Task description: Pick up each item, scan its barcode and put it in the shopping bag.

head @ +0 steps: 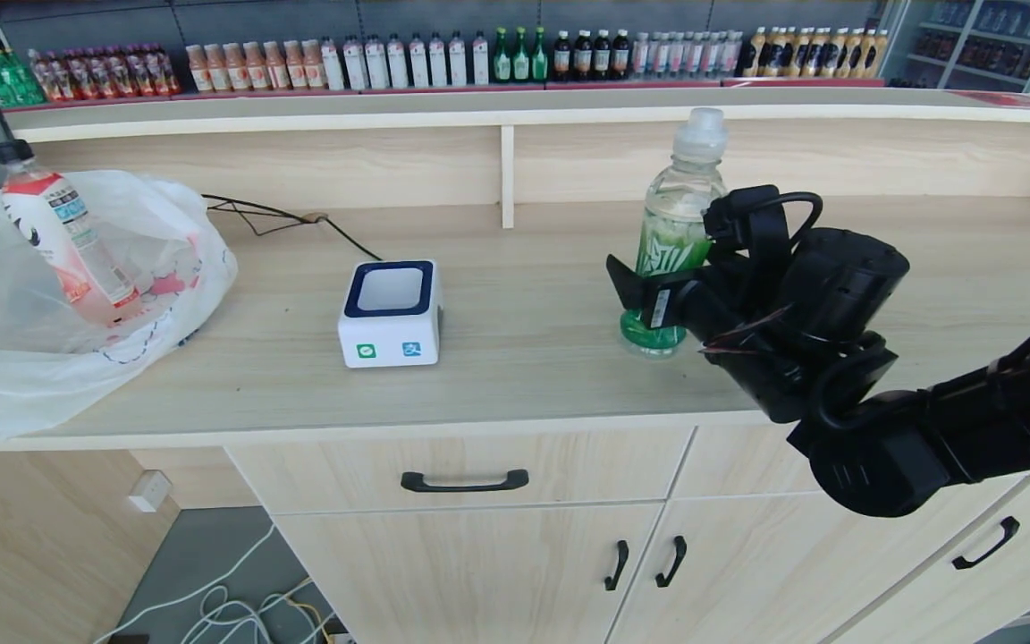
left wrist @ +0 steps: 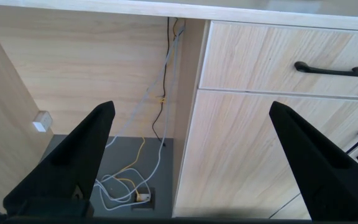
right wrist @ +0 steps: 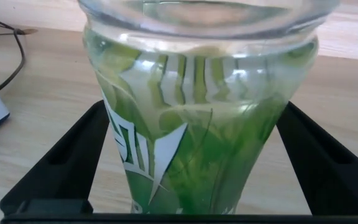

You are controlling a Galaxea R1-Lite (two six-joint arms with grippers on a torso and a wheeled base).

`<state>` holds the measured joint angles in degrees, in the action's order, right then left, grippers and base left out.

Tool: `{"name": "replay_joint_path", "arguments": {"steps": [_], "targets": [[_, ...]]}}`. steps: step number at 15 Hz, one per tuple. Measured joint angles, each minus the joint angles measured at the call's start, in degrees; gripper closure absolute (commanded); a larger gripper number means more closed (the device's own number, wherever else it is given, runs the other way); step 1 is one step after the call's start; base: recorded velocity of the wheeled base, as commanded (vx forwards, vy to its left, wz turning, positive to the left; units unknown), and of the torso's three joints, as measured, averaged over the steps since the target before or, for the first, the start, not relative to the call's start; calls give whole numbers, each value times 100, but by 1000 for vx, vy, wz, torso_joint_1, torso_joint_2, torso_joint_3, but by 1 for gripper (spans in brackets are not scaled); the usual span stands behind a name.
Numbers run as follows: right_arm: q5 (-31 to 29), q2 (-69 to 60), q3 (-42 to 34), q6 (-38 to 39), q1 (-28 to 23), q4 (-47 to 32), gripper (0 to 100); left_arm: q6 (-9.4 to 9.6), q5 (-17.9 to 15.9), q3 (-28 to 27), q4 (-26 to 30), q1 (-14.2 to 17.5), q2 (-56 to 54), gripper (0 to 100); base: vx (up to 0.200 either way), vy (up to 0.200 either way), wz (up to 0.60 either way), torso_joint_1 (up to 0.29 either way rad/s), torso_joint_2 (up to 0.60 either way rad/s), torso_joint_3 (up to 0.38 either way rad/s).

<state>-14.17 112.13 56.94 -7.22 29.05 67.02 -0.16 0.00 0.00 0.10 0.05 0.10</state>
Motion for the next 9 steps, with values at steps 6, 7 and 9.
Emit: {"name": "replay_joint_path", "arguments": {"steps": [6,7,9], "targets": [[7,30,55,2,9,1,0,0,0,0,0,2,0,0,0,0,0,0,0,0],[10,33,59,2,7,1,0,0,0,0,0,2,0,0,0,0,0,0,0,0],[38,33,59,0,2,4,0,0,0,0,-2,2,0,0,0,0,0,0,0,0]]}}
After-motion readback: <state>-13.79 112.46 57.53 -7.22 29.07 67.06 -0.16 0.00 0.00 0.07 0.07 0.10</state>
